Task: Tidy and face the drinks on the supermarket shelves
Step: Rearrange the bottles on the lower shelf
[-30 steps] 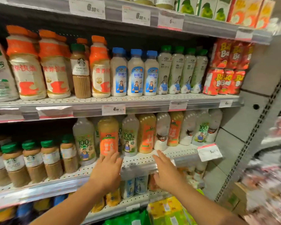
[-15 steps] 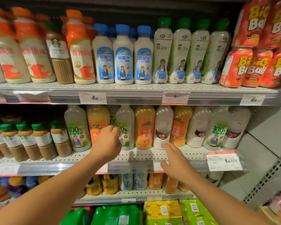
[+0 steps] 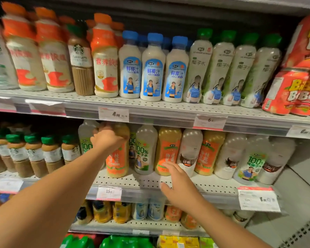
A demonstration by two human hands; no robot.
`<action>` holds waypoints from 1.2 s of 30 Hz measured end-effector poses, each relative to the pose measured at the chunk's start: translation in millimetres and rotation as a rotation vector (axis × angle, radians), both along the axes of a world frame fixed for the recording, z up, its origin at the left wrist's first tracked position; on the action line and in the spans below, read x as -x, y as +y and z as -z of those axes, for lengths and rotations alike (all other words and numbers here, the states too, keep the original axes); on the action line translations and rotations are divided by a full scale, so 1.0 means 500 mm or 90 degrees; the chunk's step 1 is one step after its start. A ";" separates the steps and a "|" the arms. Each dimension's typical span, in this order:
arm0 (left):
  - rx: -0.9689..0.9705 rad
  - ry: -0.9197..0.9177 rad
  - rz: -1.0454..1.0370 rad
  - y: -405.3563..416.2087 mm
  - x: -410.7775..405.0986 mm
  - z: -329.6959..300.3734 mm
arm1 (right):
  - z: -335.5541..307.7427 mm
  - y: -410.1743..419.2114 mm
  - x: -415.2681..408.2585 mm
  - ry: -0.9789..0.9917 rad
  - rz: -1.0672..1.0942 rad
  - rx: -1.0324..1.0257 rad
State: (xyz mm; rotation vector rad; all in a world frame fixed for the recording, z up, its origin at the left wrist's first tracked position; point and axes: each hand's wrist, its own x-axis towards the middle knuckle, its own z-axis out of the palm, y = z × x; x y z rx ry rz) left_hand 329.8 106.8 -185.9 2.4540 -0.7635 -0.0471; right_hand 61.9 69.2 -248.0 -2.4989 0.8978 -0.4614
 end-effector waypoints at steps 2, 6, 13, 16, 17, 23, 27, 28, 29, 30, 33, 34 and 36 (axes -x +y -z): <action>-0.012 -0.036 0.018 0.004 -0.003 0.007 | 0.001 0.014 0.006 -0.007 0.015 -0.003; 0.269 0.025 0.131 0.053 0.025 0.049 | 0.002 0.048 0.010 0.005 0.044 -0.023; 0.364 -0.053 0.385 0.164 0.093 0.099 | -0.050 0.122 -0.062 -0.137 0.095 -0.181; 0.300 -0.109 0.487 0.177 0.124 0.103 | -0.068 0.153 -0.099 -0.249 0.108 -0.251; 0.287 -0.122 0.507 0.179 0.136 0.101 | -0.072 0.160 -0.106 -0.292 0.113 -0.263; 0.330 -0.042 0.493 0.181 0.230 0.076 | -0.080 0.165 -0.074 -0.510 0.202 -0.295; 0.322 0.032 0.501 0.164 0.317 0.074 | -0.081 0.137 -0.010 -0.540 0.271 -0.287; 0.321 0.043 0.501 0.157 0.344 0.073 | -0.078 0.126 0.010 -0.539 0.284 -0.281; 0.322 0.050 0.499 0.148 0.372 0.073 | -0.076 0.115 0.032 -0.542 0.298 -0.273; 0.324 0.047 0.500 0.137 0.401 0.072 | -0.074 0.103 0.055 -0.551 0.312 -0.259; 0.287 0.038 0.597 0.091 0.469 0.066 | -0.074 0.059 0.136 -0.573 0.352 -0.218; 0.256 0.079 0.674 0.072 0.477 0.066 | -0.075 0.040 0.168 -0.577 0.361 -0.212; 0.168 0.207 0.769 0.034 0.474 0.064 | -0.075 0.000 0.234 -0.563 0.363 -0.203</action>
